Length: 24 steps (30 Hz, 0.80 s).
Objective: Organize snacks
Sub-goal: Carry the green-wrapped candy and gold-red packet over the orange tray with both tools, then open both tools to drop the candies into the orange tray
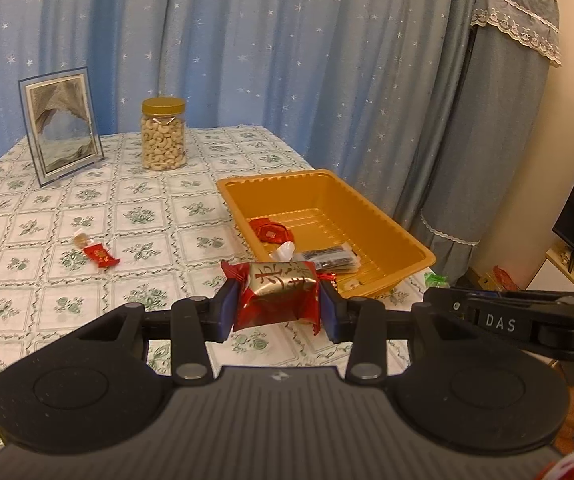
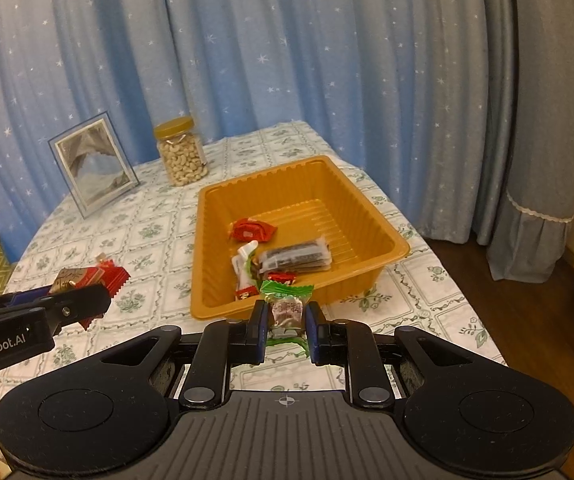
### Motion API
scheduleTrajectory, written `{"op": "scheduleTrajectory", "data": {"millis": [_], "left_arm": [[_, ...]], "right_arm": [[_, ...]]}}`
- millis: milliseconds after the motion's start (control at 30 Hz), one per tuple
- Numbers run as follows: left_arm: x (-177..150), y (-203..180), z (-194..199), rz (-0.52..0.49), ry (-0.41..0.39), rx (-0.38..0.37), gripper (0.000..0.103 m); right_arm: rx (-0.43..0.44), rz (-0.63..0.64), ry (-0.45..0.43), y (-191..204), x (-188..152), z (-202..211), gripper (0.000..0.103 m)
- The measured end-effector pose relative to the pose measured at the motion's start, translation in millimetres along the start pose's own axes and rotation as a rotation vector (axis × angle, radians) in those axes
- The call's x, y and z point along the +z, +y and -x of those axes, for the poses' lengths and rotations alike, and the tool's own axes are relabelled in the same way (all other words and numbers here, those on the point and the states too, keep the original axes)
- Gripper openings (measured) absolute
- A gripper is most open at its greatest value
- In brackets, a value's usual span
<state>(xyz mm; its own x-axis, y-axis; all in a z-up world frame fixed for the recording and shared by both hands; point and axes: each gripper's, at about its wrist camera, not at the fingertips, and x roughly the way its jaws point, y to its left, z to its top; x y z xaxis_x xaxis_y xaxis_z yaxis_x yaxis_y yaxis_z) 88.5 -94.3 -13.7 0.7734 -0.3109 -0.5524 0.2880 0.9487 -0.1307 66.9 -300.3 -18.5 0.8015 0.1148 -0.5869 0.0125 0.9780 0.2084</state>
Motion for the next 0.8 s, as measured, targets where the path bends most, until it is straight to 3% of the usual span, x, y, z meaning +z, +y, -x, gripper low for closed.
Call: {"op": "scheduleTrajectory", "data": {"millis": [800], "left_arm": [[32.6,-25.0,-93.4,-0.07,0.017,-0.06,0.039]], "right_arm": [[-0.008,-0.006,-0.035,-36.6,59.0,-59.6,0.02]]}}
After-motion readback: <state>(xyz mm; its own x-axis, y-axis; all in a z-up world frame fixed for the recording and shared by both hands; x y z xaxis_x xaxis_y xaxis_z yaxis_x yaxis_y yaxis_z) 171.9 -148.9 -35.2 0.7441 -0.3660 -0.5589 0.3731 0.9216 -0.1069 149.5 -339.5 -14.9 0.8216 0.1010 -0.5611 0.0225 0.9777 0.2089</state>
